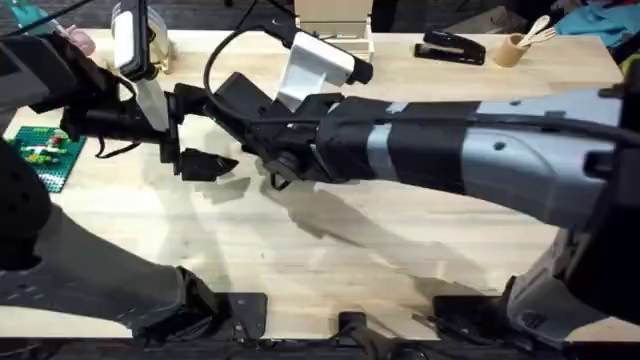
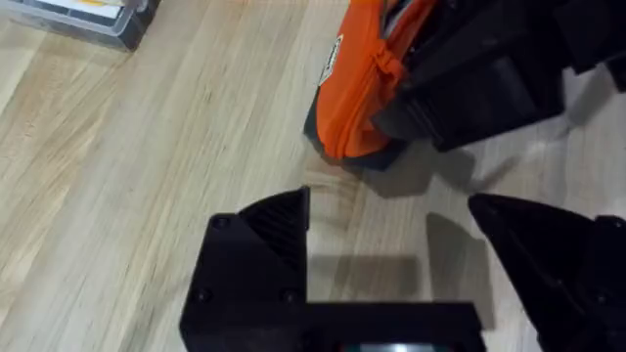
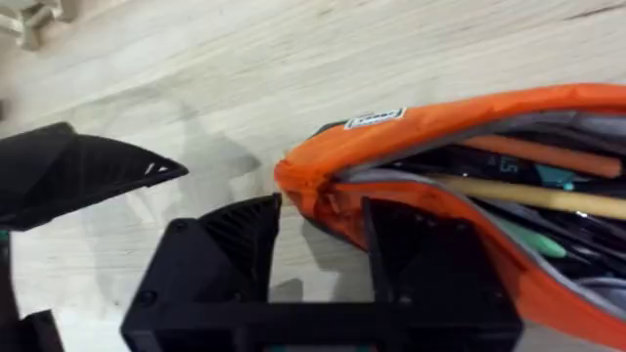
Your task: Unzip the bag, pick up the pens from the table one at a time and place them inside, then zip the bag closed.
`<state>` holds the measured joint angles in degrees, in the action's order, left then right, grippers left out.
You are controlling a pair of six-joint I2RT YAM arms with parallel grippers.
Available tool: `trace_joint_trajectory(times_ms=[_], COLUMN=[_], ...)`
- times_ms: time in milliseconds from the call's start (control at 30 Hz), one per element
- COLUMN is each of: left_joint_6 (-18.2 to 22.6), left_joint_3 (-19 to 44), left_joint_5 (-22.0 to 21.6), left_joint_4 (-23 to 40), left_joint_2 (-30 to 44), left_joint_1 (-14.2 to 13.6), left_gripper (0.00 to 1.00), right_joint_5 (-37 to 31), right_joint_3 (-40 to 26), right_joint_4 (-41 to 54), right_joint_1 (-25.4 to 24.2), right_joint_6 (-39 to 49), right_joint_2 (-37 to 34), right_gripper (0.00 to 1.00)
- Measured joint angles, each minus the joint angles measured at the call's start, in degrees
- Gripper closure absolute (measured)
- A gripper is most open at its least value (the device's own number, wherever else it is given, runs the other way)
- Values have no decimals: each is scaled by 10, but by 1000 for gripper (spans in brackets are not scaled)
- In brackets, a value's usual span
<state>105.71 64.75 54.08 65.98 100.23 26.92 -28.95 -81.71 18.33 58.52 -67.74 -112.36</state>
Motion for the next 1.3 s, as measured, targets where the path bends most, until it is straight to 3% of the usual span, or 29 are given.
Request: trace_joint_trajectory(times_ms=[300,433,800,1300], left_joint_6=[0,0,0,0], left_joint_3=[0,0,0,0], left_joint_5=[1,1,1,3], left_joint_4=[0,0,0,0], left_joint_2=[0,0,0,0], left_joint_1=[0,0,0,0], left_gripper=[7,7,7,7], right_joint_5=[-2,-2,1,7], right_joint_3=[0,0,0,0], right_joint_4=[0,0,1,69], right_joint_1=[-5,-5,-5,-1], right_joint_6=[0,3,72,143], right_joint_2=[-6,-6,-1,95], right_gripper=[872,963,969,969])
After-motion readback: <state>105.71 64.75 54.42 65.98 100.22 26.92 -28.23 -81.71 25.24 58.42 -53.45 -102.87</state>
